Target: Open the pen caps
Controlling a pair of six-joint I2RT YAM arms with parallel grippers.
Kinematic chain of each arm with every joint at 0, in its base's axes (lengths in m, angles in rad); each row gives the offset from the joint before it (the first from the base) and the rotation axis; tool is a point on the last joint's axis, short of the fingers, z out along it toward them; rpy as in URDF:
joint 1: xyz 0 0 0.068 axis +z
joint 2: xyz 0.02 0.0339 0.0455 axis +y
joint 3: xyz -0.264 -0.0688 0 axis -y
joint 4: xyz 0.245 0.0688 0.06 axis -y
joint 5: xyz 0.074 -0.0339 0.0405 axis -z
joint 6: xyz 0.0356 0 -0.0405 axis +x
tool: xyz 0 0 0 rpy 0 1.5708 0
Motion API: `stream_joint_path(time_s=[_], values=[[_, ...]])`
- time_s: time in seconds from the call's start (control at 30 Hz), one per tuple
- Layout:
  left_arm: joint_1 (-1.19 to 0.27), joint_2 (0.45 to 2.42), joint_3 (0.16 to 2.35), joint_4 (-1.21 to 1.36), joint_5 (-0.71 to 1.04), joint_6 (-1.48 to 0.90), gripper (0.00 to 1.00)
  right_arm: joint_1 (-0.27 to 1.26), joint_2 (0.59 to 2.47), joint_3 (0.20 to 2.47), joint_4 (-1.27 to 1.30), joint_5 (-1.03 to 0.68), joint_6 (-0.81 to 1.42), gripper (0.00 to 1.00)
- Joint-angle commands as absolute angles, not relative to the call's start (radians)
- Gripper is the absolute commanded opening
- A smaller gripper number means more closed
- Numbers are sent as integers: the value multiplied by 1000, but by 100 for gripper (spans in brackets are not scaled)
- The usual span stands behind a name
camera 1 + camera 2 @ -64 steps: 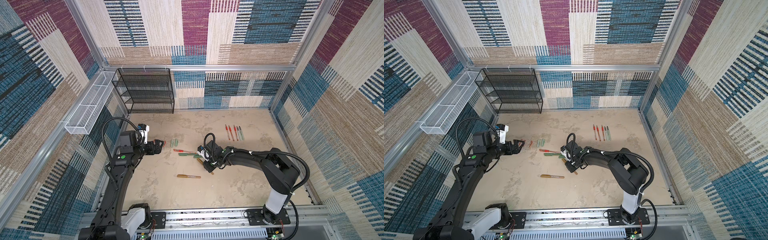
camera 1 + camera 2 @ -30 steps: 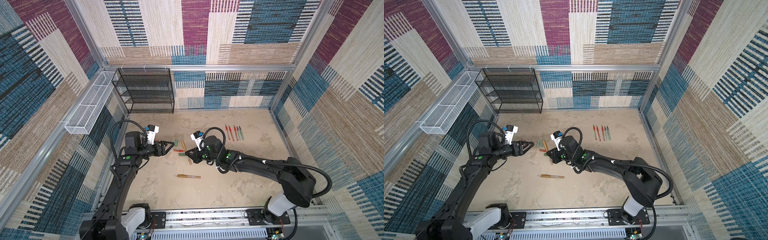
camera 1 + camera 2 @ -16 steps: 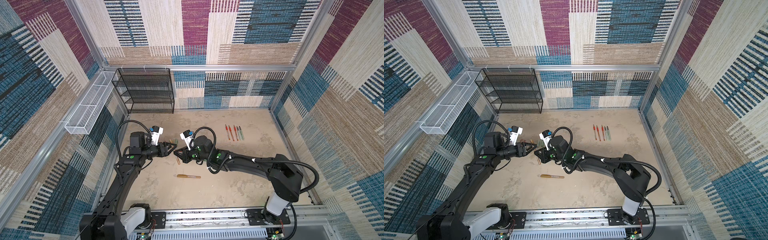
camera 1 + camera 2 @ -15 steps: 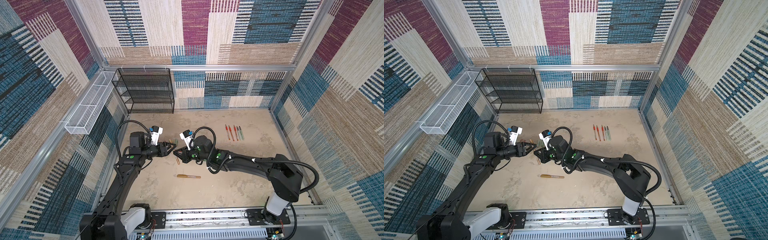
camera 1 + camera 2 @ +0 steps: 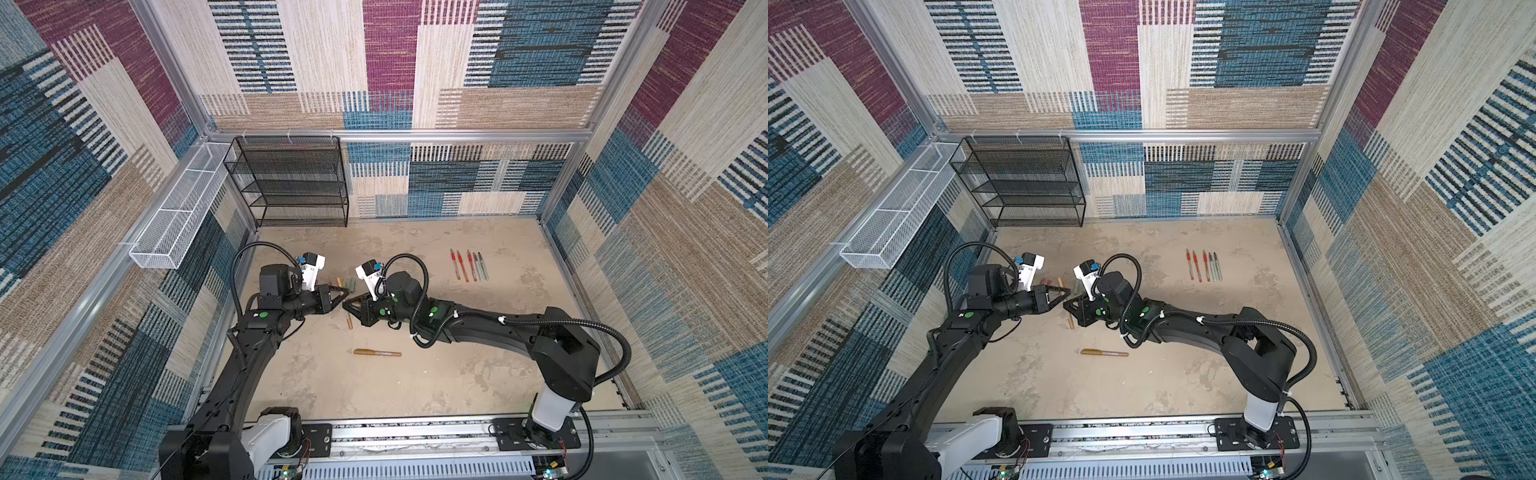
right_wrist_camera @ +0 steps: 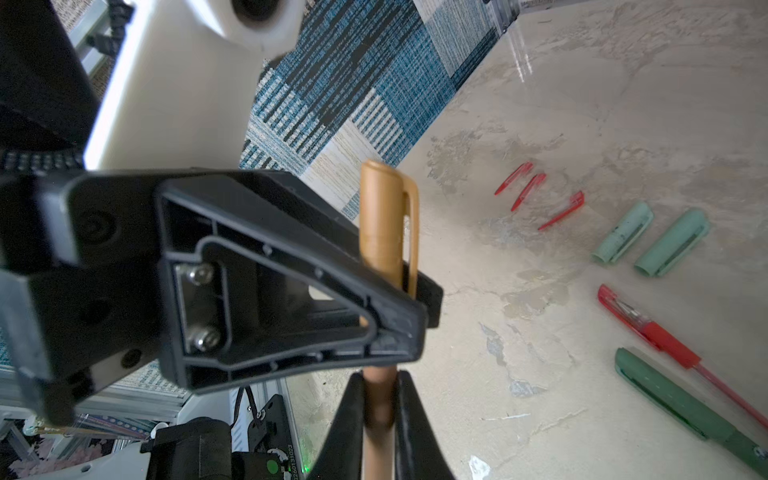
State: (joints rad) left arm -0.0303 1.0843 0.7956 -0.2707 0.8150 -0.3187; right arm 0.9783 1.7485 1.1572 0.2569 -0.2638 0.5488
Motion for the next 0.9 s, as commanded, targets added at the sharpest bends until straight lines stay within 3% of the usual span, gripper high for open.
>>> stream_joint_path(time_s=[0.0,0.13,0.57,0.87], values=[[-25,1080,794,-221,797,-331,0,982,1751,1150,277,-276,563,28],[-15,1079,799,-230,805,-344,0,984,1772,1172,284,-309,569,32],[6,1075,816,-253,799,-318,0,984,1814,1200,247,-322,545,0],[61,1066,852,-299,727,-297,0,1006,1774,1059,262,-359,539,0]])
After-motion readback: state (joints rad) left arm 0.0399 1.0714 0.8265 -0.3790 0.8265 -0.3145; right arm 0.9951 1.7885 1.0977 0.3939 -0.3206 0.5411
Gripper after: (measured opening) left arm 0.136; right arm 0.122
